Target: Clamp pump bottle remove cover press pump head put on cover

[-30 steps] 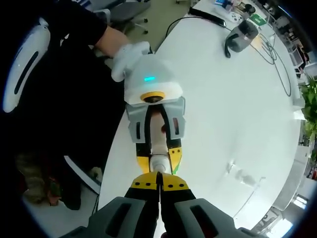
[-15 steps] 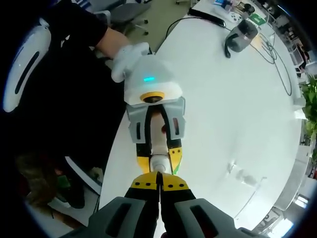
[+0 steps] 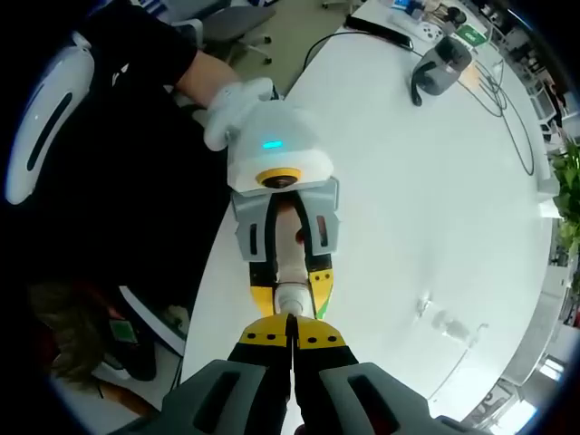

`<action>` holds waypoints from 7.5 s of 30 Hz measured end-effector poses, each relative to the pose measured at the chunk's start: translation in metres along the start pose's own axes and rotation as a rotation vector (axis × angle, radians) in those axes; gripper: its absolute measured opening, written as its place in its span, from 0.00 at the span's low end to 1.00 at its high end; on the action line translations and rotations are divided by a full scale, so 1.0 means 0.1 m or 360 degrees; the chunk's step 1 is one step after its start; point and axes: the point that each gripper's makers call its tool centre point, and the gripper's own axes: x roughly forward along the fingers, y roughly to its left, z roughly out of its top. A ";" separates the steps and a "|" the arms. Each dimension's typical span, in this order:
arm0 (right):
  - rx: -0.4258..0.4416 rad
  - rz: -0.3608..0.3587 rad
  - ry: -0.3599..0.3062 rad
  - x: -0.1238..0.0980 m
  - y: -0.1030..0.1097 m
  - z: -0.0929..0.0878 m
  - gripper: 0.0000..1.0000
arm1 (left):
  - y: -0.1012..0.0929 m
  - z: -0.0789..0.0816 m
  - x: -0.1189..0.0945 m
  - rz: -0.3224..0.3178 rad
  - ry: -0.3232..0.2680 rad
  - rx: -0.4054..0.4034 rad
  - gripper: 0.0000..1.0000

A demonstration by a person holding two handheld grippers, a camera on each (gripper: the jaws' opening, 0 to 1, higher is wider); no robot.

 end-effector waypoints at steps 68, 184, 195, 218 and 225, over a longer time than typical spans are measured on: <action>0.0022 -0.0011 -0.0013 0.01 -0.01 0.00 0.00 | 0.03 -0.02 -0.01 0.0003 0.0000 0.0002 0.15; 0.0243 -0.0250 -0.0520 -0.10 -0.10 -0.01 0.08 | 0.03 -0.02 0.00 0.0009 -0.0001 -0.0004 0.15; 0.0449 -0.0429 -0.0798 -0.26 -0.19 -0.03 0.09 | 0.02 -0.01 -0.01 0.0011 -0.0001 -0.0006 0.15; 0.1016 -0.1036 -0.1396 -0.44 -0.37 -0.42 0.10 | 0.05 -0.02 -0.01 0.0021 -0.0002 -0.0018 0.15; 0.1243 -0.1281 -0.1614 -0.52 -0.32 -0.57 0.13 | 0.03 -0.01 -0.01 0.0019 -0.0001 -0.0016 0.15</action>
